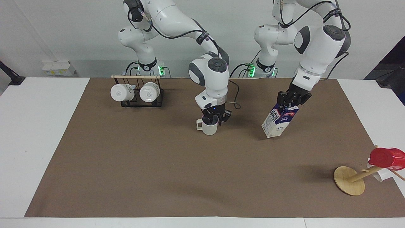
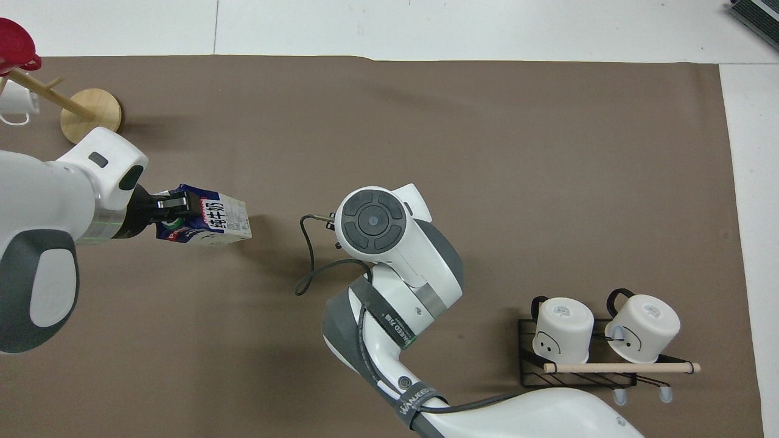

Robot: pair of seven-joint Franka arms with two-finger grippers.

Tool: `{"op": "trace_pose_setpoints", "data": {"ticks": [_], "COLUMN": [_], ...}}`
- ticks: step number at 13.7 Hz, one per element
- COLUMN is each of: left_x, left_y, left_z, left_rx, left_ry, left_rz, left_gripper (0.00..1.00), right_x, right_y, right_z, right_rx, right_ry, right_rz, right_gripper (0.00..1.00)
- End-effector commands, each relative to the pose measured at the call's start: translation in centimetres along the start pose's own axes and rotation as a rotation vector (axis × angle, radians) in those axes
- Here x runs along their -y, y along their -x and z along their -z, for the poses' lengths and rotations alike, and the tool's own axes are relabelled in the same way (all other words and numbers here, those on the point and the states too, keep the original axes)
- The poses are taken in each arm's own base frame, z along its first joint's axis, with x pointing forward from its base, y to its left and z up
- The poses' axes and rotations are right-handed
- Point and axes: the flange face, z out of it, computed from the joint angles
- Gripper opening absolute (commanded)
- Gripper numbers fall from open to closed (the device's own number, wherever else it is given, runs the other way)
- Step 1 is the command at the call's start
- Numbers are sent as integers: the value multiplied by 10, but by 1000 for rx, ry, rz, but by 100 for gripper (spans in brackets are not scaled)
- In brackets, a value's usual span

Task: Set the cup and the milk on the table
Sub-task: 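Set the mug down at center while the left gripper lifts the carton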

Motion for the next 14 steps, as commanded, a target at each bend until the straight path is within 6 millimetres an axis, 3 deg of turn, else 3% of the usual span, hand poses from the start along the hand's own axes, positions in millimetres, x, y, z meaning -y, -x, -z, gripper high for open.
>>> {"op": "trace_pose_setpoints", "data": {"ticks": [1,4,8,11,12,14], "left_x": [-24,-54,-105,-128,-131,-133], "left_y": [3,16,44,63,64,66], "left_z": [5,2,1,-1,-3,-7], "left_rx": [16,23,33,42,45,44], "left_ry": [18,25,31,28,26,26], "left_rz": [25,26,23,2,4,3], "left_gripper": [52,52,52,51,52,52], "right_x": [-7,-73,-189,-288,-313,-341], "right_y": [-17,-66,-126,-158,-165,-168], "right_z": [56,128,200,226,235,251], "right_rx": [-47,-71,-71,-6,-9,3], "right_ry": [-58,-44,14,78,81,93], "right_rz": [-40,-66,9,64,67,71], "right_gripper": [100,100,100,100,100,100]}}
